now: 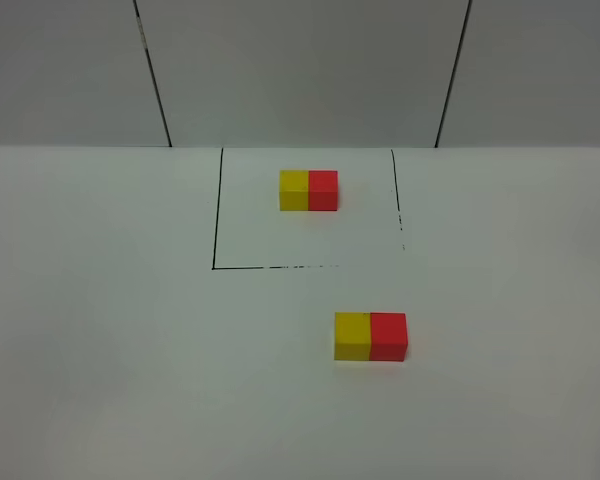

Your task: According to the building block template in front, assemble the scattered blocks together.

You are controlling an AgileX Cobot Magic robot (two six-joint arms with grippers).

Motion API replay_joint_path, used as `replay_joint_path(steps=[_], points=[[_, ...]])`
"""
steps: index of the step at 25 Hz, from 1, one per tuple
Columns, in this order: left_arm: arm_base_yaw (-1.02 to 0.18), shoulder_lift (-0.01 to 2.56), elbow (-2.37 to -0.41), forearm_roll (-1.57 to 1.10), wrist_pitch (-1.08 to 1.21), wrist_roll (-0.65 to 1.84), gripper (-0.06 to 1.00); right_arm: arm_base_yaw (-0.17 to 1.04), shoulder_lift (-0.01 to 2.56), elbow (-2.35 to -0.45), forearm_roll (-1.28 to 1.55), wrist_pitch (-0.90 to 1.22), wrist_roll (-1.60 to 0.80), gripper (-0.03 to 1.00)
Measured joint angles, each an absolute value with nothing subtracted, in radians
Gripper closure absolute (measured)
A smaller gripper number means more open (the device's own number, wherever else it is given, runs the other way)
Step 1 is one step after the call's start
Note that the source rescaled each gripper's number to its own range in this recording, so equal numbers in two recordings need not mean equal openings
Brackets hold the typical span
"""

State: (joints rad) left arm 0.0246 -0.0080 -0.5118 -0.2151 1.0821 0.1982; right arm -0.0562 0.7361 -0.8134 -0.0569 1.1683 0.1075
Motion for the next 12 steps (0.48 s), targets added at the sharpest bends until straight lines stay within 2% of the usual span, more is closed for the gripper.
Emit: replay_joint_path(steps=[6, 12], points=[[0.025, -0.008, -0.512, -0.215, 1.082, 0.198, 0.01, -0.056, 0.453, -0.656, -0.019, 1.140, 0.123, -0.03], [0.025, -0.008, -0.512, -0.215, 1.082, 0.198, 0.01, -0.056, 0.233, -0.597, 0.051, 1.120, 0.128, -0.03]])
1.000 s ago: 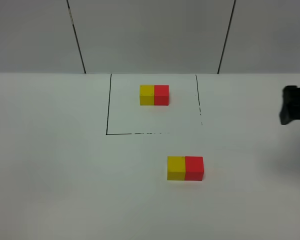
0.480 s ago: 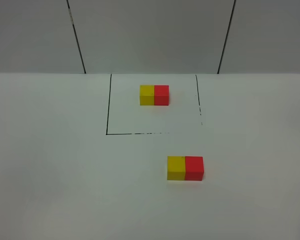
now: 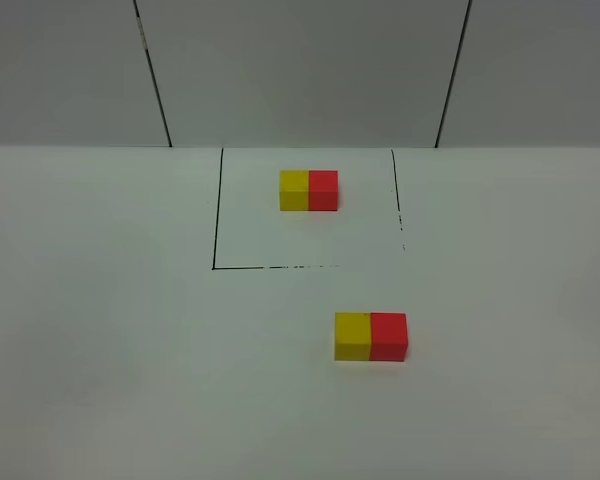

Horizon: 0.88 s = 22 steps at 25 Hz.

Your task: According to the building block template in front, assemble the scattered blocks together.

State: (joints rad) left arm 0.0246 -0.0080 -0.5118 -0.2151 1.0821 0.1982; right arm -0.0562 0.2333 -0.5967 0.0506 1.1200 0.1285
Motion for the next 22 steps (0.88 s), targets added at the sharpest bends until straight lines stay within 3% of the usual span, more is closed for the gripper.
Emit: replay_joint_path(steps=[12, 22], points=[[0.025, -0.008, -0.512, -0.215, 1.082, 0.198, 0.01, -0.056, 0.003, -0.513, 0.065, 1.106, 0.033, -0.03], [0.025, -0.008, -0.512, -0.215, 1.082, 0.198, 0.01, -0.053, -0.006, -0.491, 0.083, 1.063, 0.029, -0.03]])
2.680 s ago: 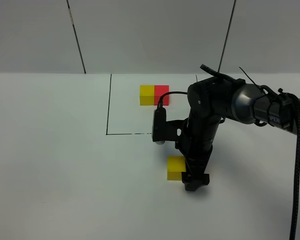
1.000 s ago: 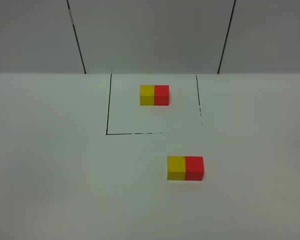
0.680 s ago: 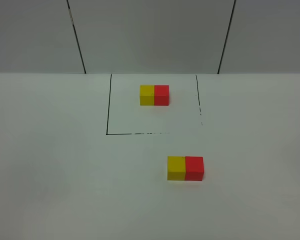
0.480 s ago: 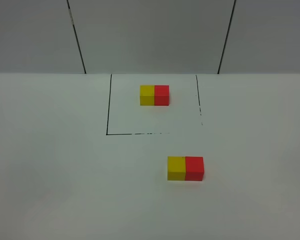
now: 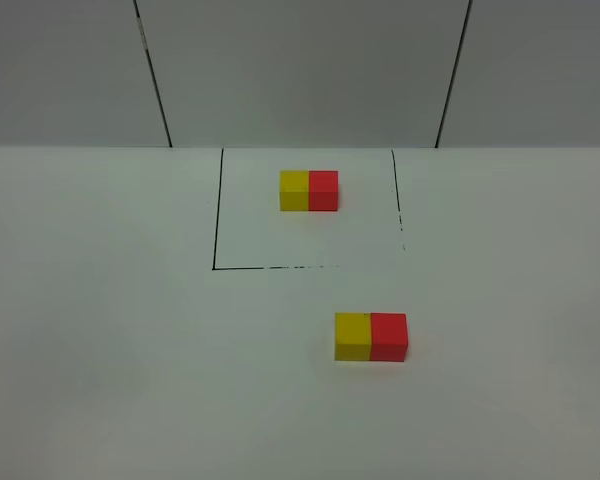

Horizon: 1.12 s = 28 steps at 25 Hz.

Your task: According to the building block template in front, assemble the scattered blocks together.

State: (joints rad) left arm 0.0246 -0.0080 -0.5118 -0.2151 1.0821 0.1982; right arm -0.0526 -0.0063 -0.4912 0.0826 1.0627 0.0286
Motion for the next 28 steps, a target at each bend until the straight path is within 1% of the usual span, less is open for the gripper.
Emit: replay_joint_path(steps=[4, 8, 14, 20, 28], points=[[0.025, -0.008, -0.512, -0.215, 1.082, 0.198, 0.01, -0.027, -0.006, -0.491, 0.083, 1.061, 0.029, -0.03], [0.025, -0.008, -0.512, -0.215, 1.082, 0.198, 0.01, -0.027, -0.006, -0.490, 0.083, 1.061, 0.029, -0.02], [0.025, -0.008, -0.512, -0.215, 1.082, 0.197, 0.01, -0.027, -0.006, -0.490, 0.081, 1.061, 0.035, 0.04], [0.025, -0.008, -0.512, -0.215, 1.082, 0.197, 0.01, -0.027, -0.006, -0.490, 0.075, 1.061, 0.048, 0.13], [0.025, -0.008, -0.512, -0.215, 1.082, 0.197, 0.01, -0.027, -0.006, -0.490, 0.073, 1.061, 0.052, 0.15]])
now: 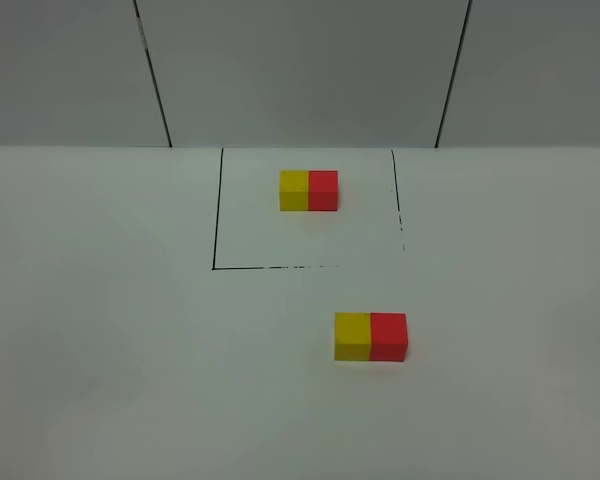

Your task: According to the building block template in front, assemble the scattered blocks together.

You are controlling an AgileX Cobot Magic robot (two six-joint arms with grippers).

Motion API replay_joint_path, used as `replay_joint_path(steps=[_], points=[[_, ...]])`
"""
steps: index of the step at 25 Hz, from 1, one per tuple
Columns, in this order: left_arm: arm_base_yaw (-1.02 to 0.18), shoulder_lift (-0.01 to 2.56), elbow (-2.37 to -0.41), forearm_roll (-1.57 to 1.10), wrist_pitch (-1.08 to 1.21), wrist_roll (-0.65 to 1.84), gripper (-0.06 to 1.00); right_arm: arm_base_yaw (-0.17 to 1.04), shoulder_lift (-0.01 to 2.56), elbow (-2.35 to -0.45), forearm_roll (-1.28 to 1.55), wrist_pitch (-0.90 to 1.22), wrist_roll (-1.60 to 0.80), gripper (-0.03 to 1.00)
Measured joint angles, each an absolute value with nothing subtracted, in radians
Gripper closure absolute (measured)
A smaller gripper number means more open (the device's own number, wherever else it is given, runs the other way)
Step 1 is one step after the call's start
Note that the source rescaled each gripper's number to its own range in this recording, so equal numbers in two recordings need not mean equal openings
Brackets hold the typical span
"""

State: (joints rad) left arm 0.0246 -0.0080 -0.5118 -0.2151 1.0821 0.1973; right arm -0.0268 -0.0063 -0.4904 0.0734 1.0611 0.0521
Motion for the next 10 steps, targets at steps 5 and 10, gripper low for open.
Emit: replay_joint_path(steps=[5, 10], points=[[0.025, -0.008, -0.512, -0.215, 1.082, 0.197, 0.01, -0.027, -0.006, -0.490, 0.073, 1.061, 0.052, 0.15], [0.025, -0.008, -0.512, -0.215, 1.082, 0.197, 0.01, -0.027, -0.006, -0.490, 0.073, 1.061, 0.052, 0.15]])
